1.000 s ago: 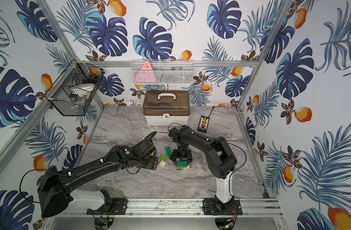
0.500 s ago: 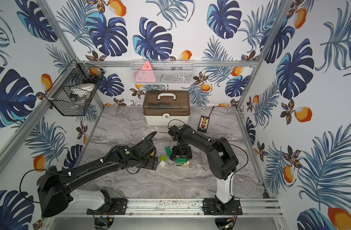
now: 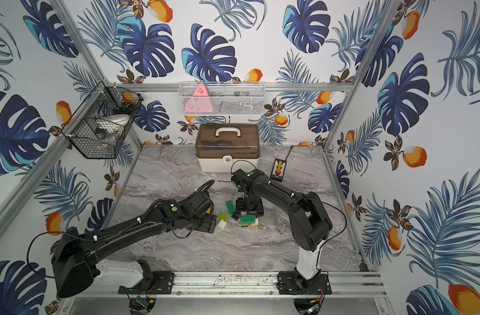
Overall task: Assemble a giraffe with lego
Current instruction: Assemble the lego brick with the lego brick.
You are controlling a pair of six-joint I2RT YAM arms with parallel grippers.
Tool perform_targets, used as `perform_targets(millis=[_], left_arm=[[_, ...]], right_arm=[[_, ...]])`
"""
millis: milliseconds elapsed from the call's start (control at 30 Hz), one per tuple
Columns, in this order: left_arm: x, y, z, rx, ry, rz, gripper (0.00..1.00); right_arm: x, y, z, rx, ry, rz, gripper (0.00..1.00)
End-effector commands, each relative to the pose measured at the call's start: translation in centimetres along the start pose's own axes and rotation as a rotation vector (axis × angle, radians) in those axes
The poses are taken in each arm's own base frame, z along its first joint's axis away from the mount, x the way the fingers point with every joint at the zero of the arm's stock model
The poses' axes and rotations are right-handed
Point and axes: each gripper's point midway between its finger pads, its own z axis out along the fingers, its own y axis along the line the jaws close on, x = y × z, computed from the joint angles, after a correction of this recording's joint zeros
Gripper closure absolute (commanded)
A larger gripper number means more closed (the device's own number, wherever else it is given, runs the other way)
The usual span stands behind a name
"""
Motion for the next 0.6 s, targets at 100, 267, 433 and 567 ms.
perform_targets(millis=[100, 267, 433, 567], left_arm=[[-0.2, -0.7, 0.1, 0.022, 0.005, 0.032, 0.11], [-0.3, -1.3, 0.3, 0.027, 0.012, 0.042, 0.11], [-0.3, -1.8, 0.6, 0.027, 0.019, 0.053, 0.11], [-0.4, -2.2, 0.8, 0.025, 0.02, 0.058, 0.11]], right_arm=[[0.5, -1.1, -0.4, 0.019, -0.011, 0.031, 0.29], [0.6, -1.5, 0.1, 0.018, -0.008, 0.033, 0.38], [0.4, -2.1, 0.4, 0.009, -0.003, 0.046, 0.45], [0.3, -2.3, 0.5, 0.002, 0.002, 0.05, 0.49]])
